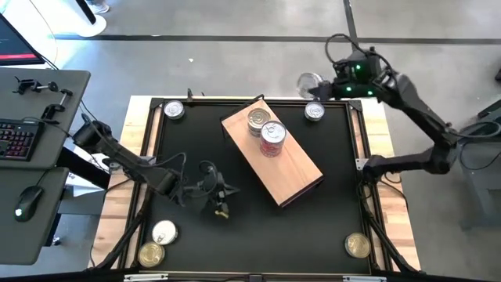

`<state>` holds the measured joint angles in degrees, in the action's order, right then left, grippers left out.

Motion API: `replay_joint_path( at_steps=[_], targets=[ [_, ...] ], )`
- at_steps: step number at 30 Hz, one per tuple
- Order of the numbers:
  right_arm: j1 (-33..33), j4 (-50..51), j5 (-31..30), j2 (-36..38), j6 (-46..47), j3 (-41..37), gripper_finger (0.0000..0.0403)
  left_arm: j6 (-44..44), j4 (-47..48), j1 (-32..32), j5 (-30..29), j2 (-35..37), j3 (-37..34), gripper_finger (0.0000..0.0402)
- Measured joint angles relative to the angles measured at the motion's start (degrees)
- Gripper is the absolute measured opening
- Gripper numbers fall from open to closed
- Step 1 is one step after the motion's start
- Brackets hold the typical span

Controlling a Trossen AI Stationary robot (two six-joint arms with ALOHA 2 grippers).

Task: Stack canned seafood by type on shelf
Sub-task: Stack the blue tuna can on top of blue tuna can on the shelf

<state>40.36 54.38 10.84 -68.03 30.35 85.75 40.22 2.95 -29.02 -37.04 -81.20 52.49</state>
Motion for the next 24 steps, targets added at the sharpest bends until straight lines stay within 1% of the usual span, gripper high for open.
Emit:
replay_joint_path(
  at_steps=[3,5,7,9,10,14,19,24],
  targets=[
    [1.32,-19.62,10.38,1.58,8.01,-10.36,0.0171,-1.85,0.22,1.79,1.11,0.01,0.00,0.0000],
    [0.34,-31.48,15.17,0.75,13.98,-15.37,0.0171,-3.61,0.14,2.72,2.52,0.01,0.00,0.0000],
    [-1.60,-40.52,16.93,-1.17,18.81,-18.55,0.0171,-4.47,0.14,3.62,4.33,0.01,0.00,0.0000],
    [-3.56,-46.39,16.91,-3.56,21.33,-19.60,0.0171,-4.92,0.30,4.30,6.05,0.01,0.00,0.0000],
    [-4.37,-48.09,16.96,-4.76,21.66,-19.52,0.0171,-5.12,0.33,4.58,6.73,0.01,0.00,0.0000],
    [-6.48,-48.26,17.32,-8.88,21.50,-17.62,0.0171,-6.91,0.76,4.77,7.75,0.01,0.00,0.0000],
    [-7.37,-48.17,20.20,-12.07,20.91,-16.48,0.0171,-8.90,2.41,4.67,9.36,0.01,0.00,0.0000],
    [-7.37,-47.72,24.92,-12.75,21.06,-16.48,0.0171,-7.53,4.82,4.64,13.02,0.01,0.00,0.0000]
  ],
)
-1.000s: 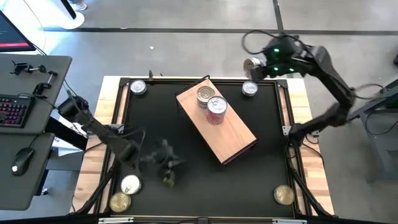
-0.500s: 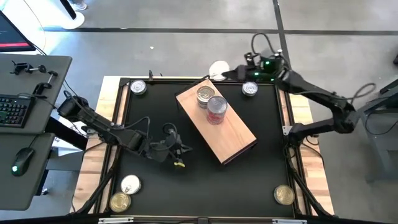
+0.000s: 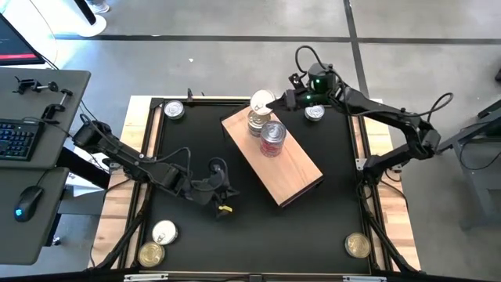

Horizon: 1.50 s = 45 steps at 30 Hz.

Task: Stack canned seafood by type on shelf
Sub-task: Stack the blue tuna can on top of blue tuna can on the shelf

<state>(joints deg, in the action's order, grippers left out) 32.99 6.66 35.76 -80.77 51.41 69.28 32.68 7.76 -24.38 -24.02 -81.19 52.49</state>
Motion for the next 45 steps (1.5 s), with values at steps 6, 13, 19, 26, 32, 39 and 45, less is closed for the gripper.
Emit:
replay_joint_path(
  at_steps=[6,13,19,26,32,39,45],
  targets=[
    [0.37,1.42,0.30,-0.09,-0.43,0.07,0.0173,0.23,0.63,-0.36,1.58,0.00,0.00,0.0000],
    [-1.03,2.40,0.08,-2.14,0.18,0.09,0.0187,1.39,0.60,-1.98,1.65,0.00,0.00,0.0000],
    [-2.08,2.09,1.24,-4.45,1.10,0.09,0.0190,1.77,0.60,-3.31,1.65,0.00,0.00,0.0000],
    [-2.01,1.48,0.71,-4.66,1.71,0.09,0.0191,2.40,0.82,-3.87,1.52,0.00,0.00,0.0000],
    [-3.39,1.26,0.89,-4.66,1.97,0.09,0.0192,2.71,1.03,-3.86,1.45,0.00,0.00,0.0000],
    [-4.68,0.95,0.17,-4.66,-2.29,0.09,0.0193,2.69,1.21,-3.76,1.32,0.00,0.00,0.0000],
    [-4.11,0.93,-2.87,-4.68,-1.16,0.09,0.0193,2.69,1.49,-3.76,1.32,0.00,0.00,0.0000]
  ],
)
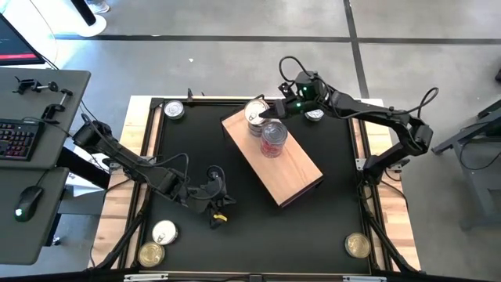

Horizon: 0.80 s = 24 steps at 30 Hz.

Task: Stack canned seafood by type on shelf
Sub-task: Stack the blue tuna can on top of blue tuna can on the shelf

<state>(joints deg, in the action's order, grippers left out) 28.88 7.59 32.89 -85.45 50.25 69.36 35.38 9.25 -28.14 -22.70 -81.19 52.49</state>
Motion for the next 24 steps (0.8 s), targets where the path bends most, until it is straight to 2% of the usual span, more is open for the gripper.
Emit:
replay_joint_path(
  at_steps=[13,24],
  targets=[
    [-0.04,0.29,0.44,0.00,-0.15,0.00,0.0196,-0.02,0.62,-0.02,-0.39,0.00,0.00,0.0000],
    [-0.04,0.29,1.04,0.00,-0.25,0.00,0.0271,-0.02,1.64,-0.02,-0.52,0.00,0.00,0.0000]
  ],
)
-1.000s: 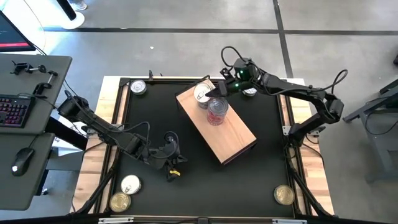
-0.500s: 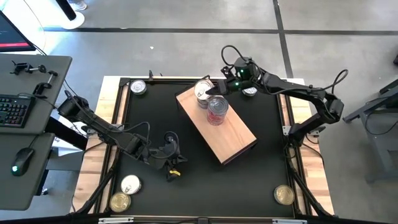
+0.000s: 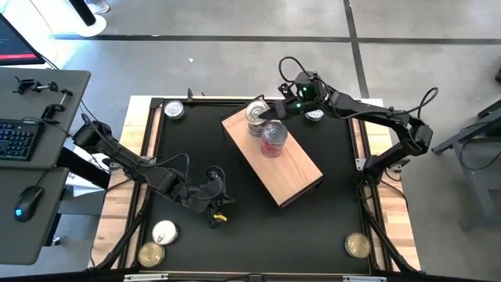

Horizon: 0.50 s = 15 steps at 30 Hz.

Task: Stack canned seafood by type on shelf
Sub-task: Stack the blue tuna can on top of blue tuna can on the shelf

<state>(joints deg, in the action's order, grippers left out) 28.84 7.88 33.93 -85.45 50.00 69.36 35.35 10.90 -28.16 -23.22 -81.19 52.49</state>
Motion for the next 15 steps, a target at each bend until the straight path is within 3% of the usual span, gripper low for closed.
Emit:
replay_joint_path(
  at_steps=[7,15],
  targets=[
    [0.81,0.00,5.71,0.00,0.60,0.00,0.0283,0.00,0.07,0.00,-0.04,0.00,0.00,0.0000],
    [1.18,0.00,2.42,0.00,1.72,0.00,0.0284,0.00,0.70,0.00,-0.11,0.00,0.00,0.0000]
  ],
)
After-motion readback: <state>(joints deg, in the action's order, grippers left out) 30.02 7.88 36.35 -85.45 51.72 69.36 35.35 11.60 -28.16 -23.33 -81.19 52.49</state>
